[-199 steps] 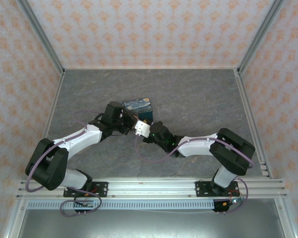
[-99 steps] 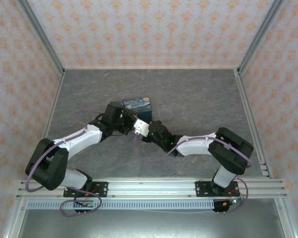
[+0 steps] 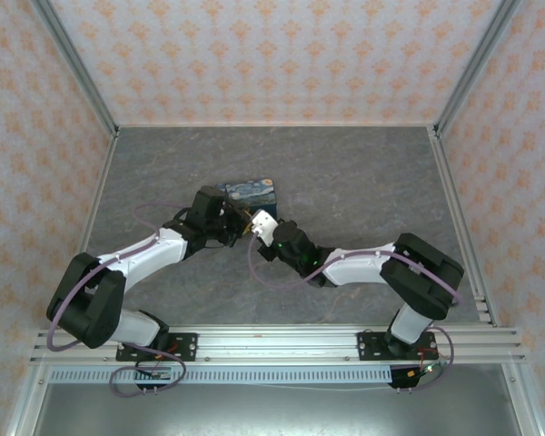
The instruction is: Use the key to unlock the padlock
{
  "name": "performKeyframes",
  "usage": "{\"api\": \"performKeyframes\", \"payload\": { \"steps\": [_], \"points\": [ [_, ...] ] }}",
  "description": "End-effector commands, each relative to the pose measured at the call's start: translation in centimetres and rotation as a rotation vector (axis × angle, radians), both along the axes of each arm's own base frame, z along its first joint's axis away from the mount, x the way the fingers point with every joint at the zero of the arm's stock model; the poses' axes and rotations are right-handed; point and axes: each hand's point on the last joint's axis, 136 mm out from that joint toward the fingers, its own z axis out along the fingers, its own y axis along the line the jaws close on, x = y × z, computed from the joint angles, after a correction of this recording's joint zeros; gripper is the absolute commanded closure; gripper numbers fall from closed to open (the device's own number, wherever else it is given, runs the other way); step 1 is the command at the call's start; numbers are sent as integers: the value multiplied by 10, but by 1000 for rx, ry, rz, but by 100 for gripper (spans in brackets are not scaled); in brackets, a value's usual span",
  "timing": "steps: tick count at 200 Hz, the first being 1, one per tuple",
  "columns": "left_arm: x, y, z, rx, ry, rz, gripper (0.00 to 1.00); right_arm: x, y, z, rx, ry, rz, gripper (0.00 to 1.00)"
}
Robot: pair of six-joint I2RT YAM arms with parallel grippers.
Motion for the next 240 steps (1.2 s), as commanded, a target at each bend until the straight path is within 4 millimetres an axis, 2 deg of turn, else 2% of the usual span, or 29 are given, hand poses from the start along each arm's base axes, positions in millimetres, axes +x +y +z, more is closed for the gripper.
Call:
{"api": "performKeyframes", "payload": {
  "steps": [1,25,49,80,111,161,191,218,240],
  "points": [
    [0,-8,-1,27,-24,-42,100,-1,5,-2,175,113,-23,100],
    [-3,-3,-13,72,-17,-44,95,-4,-2,-22,242,221,-45,100],
    [-5,0,-23,89,-6,-50,78,-7,-5,-37,319,336,-58,100],
    [-11,8,-30,145,2,-55,67,-8,-13,-51,398,437,-87,100],
    [-13,21,-20,200,-31,-55,58,-10,-19,-55,506,549,-95,100],
    [-14,54,2,356,-86,-38,44,-13,-27,-69,637,758,-118,100],
    [-14,73,4,400,-79,-13,36,-5,-45,-64,644,727,-168,86],
    [-9,90,10,403,-91,18,30,-2,-63,-53,577,644,-215,62],
    [-3,96,16,415,-114,10,25,-3,-65,-42,557,615,-199,47]
  ]
}}
